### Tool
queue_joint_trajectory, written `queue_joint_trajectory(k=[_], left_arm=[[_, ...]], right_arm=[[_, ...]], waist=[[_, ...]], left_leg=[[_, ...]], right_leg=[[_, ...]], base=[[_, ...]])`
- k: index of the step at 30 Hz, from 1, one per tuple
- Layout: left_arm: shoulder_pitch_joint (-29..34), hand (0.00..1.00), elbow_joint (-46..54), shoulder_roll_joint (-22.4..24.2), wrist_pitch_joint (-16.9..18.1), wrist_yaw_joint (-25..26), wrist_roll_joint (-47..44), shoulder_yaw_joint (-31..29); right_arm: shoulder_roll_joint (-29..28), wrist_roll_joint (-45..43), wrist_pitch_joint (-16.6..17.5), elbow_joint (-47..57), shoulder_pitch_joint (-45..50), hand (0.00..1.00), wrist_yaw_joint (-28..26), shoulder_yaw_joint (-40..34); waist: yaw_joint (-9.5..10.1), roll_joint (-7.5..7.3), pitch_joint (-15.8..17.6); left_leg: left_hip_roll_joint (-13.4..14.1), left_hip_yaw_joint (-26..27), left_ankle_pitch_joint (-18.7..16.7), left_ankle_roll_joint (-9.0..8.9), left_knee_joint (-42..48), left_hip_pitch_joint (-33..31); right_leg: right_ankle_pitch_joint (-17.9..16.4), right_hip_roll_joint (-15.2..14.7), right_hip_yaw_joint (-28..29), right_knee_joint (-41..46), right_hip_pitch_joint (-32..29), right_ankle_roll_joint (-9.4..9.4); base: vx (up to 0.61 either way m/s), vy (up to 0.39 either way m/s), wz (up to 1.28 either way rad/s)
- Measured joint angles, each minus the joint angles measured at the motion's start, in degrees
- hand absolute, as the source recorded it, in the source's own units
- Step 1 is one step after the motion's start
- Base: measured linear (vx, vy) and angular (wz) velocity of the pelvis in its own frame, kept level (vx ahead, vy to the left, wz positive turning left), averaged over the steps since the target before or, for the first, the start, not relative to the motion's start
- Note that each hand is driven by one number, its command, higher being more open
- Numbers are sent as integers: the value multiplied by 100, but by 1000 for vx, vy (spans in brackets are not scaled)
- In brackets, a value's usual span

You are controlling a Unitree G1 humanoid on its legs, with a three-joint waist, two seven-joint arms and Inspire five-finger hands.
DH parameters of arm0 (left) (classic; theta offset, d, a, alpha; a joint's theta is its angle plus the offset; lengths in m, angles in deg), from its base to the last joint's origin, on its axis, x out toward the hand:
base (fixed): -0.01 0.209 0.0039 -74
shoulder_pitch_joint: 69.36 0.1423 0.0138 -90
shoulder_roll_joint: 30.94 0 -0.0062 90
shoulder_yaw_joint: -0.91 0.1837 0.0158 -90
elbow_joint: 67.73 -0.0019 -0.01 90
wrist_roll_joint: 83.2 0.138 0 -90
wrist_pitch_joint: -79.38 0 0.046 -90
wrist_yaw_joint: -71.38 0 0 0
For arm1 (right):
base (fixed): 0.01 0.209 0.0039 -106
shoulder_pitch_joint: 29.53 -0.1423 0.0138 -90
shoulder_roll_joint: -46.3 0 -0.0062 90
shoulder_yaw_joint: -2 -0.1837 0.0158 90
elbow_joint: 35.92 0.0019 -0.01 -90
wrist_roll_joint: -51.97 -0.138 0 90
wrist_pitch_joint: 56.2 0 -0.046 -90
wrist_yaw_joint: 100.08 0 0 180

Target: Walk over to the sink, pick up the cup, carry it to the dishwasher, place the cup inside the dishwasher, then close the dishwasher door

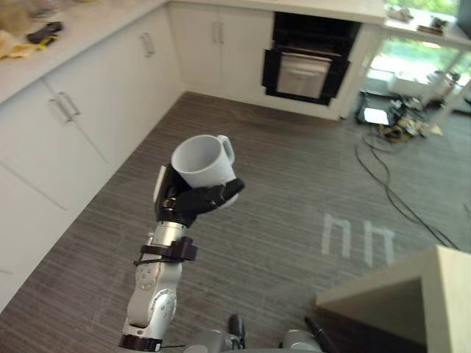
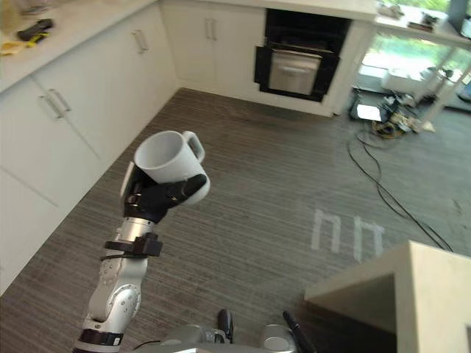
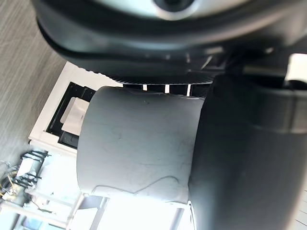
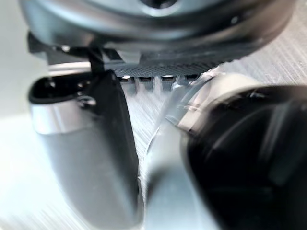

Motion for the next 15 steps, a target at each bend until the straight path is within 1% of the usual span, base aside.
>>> queue_joint_trajectory(k=[1, 2, 3, 4, 5, 7, 8, 11, 13, 15], left_arm=[[-5, 0, 17, -108, -85, -162, 7, -1], [63, 0, 16, -176, -174, -177, 55, -14], [128, 0, 16, -197, -209, -170, 101, -55], [202, 0, 3, -208, -279, -156, 177, -74], [192, 0, 1, -217, -308, -163, 230, -16], [193, 0, -5, -234, -373, -178, 236, 7], [193, 0, -35, -238, -449, -181, 242, -5], [189, 0, -93, -285, -562, -196, 304, -31], [191, 0, -93, -317, -563, -277, 303, -73], [194, 0, -93, -351, -563, -356, 303, -143]], right_arm=[[-10, 8, -68, -9, -1, 100, 2, 73], [3, 41, -92, -90, -36, 100, 39, 190], [-7, 70, -125, -102, -36, 100, 50, 234], [-14, 85, -167, -151, -40, 100, 67, 355], [50, 76, -189, -226, -44, 100, 100, 438], [108, 81, -203, -223, -53, 100, 80, 459], [150, 82, -197, -220, -46, 100, 68, 514], [243, 84, -168, -208, -31, 100, 61, 743], [249, 86, -86, -171, -30, 100, 60, 882], [242, 103, -31, -160, -28, 100, 65, 901]], waist=[[2, -125, -49], [64, -288, -122], [96, -364, -192], [125, -396, -296], [125, -346, -365], [111, -268, -402], [59, -213, -435], [-65, -134, -480], [-97, -128, -486], [-101, -124, -491]], left_leg=[[68, 147, 46, -84, -140, 141], [50, 162, 45, -127, -253, 330], [50, 173, 24, -160, -256, 396], [116, 282, -74, -308, -226, 439], [219, 316, -117, -381, -295, 458], [334, 406, -99, -461, -445, 528], [393, 521, -77, -499, -538, 599], [463, 705, -98, -557, -704, 867], [474, 786, -129, -607, -721, 930], [471, 840, -137, -619, -739, 956]], right_leg=[[511, -46, -51, -297, -91, -20], [1167, -79, -124, -576, -60, -21], [1452, -84, -161, -731, -13, -36], [1549, -43, -301, -1030, 180, -47], [1609, 56, -409, -1360, 335, -107], [1696, 173, -431, -1648, 425, -180], [1702, 225, -443, -1760, 502, -188], [1703, 317, -450, -1990, 784, -189], [1703, 329, -449, -2051, 859, -189], [1705, 332, -428, -2070, 870, -186]], base=[[221, -150, 70], [239, -183, 47], [237, -212, 10], [215, -185, 7], [192, -165, 8], [191, -130, -5], [210, -122, -10], [150, -60, -9], [69, -10, -6], [32, 0, -10]])
